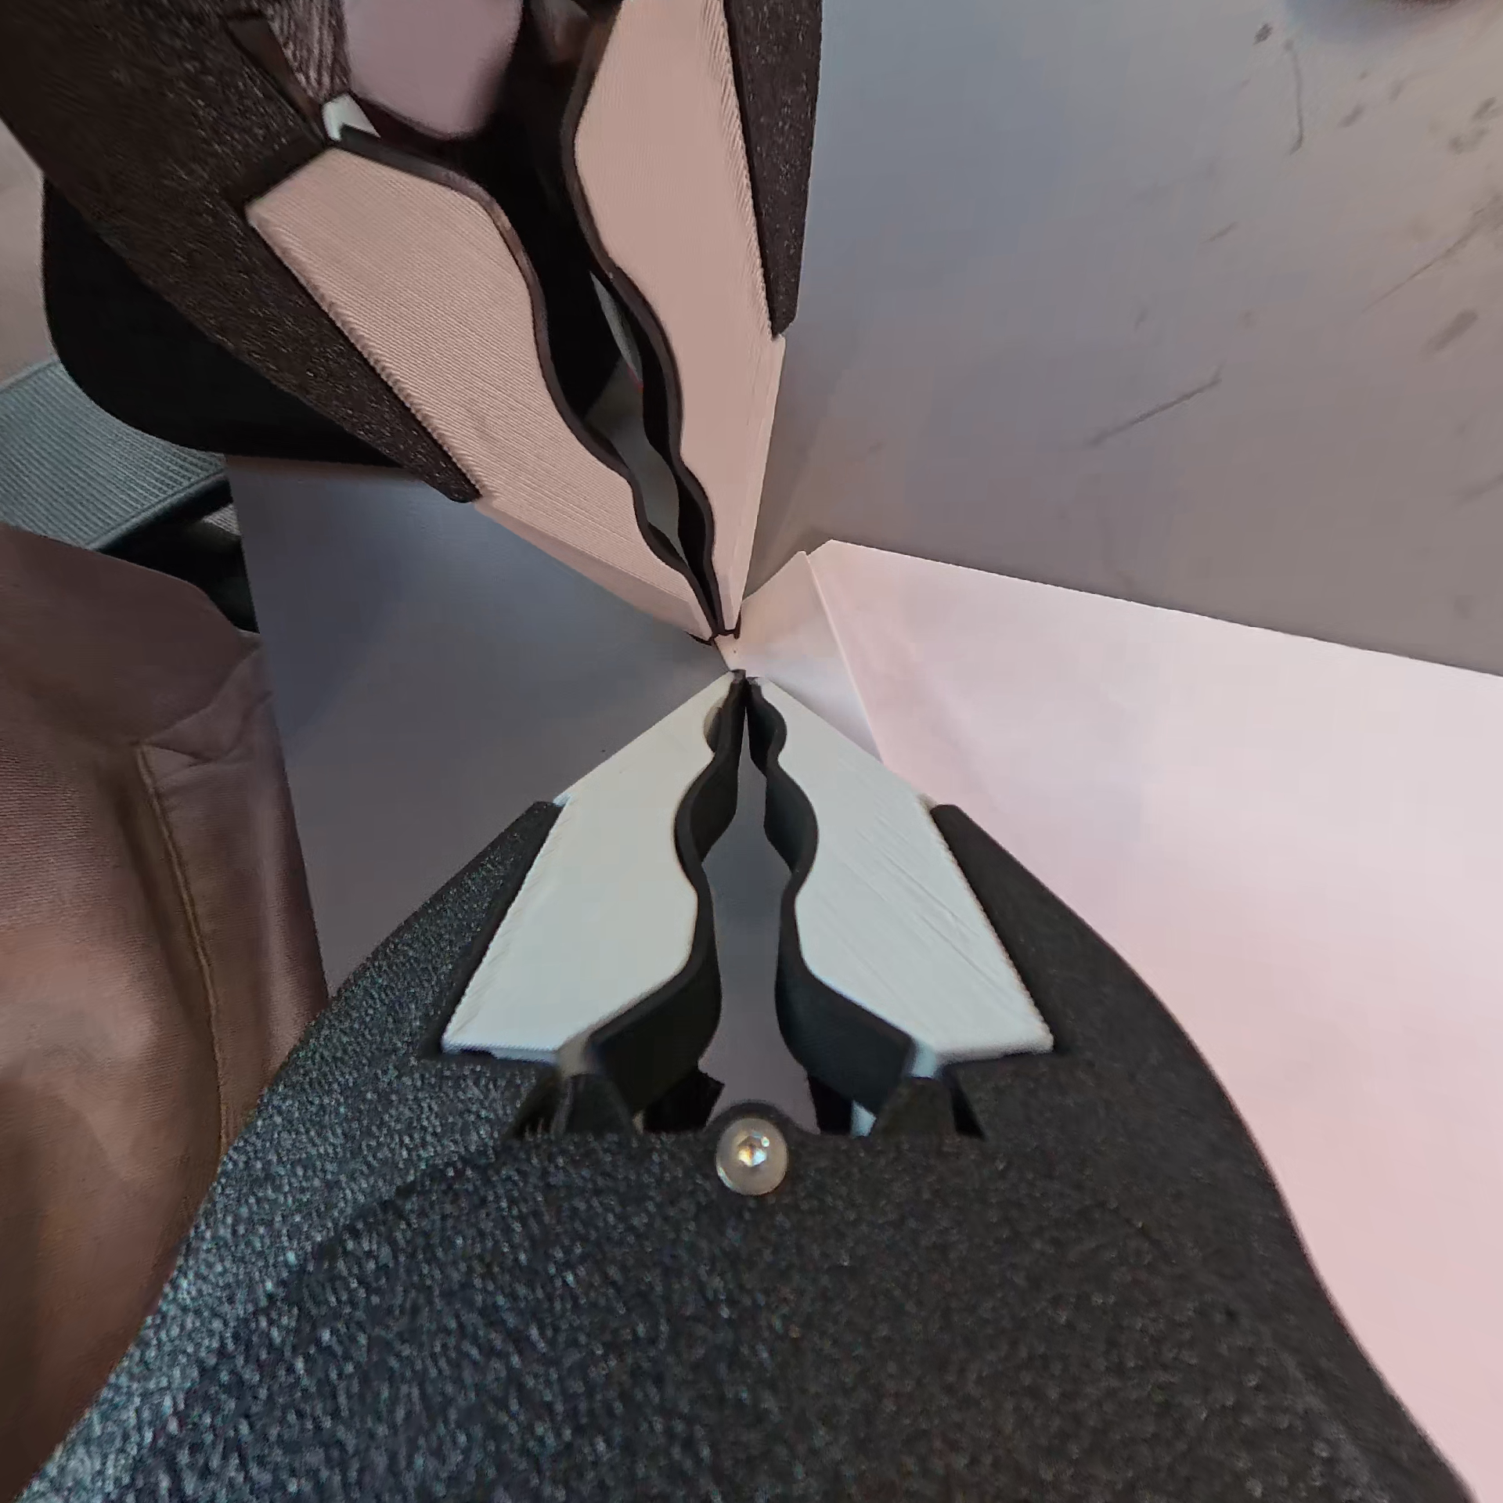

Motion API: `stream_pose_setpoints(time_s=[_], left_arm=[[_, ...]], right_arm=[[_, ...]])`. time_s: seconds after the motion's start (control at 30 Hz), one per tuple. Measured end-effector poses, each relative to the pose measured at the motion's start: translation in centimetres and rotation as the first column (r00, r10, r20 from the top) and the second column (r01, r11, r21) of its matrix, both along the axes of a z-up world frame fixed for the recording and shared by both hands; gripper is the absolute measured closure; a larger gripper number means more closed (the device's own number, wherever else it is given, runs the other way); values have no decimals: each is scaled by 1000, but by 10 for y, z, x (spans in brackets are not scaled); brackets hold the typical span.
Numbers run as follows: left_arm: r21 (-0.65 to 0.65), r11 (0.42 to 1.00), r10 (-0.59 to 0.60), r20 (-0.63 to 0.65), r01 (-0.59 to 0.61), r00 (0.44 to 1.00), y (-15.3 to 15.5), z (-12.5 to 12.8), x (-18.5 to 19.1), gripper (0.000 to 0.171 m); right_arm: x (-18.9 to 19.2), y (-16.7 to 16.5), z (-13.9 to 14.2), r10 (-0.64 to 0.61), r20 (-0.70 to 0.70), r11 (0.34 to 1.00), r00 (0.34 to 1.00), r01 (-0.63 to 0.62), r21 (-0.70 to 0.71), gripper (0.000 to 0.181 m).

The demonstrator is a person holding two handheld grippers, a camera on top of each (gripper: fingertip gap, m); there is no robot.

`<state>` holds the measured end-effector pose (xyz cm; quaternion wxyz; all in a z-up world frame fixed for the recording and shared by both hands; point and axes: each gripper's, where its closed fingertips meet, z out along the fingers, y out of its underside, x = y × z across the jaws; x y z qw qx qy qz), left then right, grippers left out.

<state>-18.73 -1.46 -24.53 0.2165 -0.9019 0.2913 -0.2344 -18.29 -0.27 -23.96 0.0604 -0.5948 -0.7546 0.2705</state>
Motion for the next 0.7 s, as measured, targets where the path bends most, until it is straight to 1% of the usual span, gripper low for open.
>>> stream_pose_setpoints(time_s=[0.03,0.23,0.3,0.33,0.4,0.5,0.7], left_arm=[[0,1000,0,4,0,1000,0,0,0,171],[9,1000,-5,0,5,1000,-1,2,1,171],[26,1000,7,52,-8,999,2,11,5,171],[47,999,18,53,-20,998,6,14,5,171],[56,998,-12,-16,13,1000,6,6,2,171],[42,998,-40,-20,41,999,3,0,6,171],[97,993,-60,-103,70,993,3,-1,5,171]], right_arm=[[0,1,-4,0,8,1000,1000,0,13,181],[0,1,-5,0,14,1000,1000,-1,13,181],[-1,1,-5,-5,13,1000,1000,6,-4,181],[0,0,-5,-10,12,1000,1000,10,-14,181],[-1,0,-5,-16,9,1000,1000,16,-27,181],[0,1,-5,-18,5,999,1000,19,-27,181],[4,4,-4,-8,-5,1000,1000,8,-9,181]])
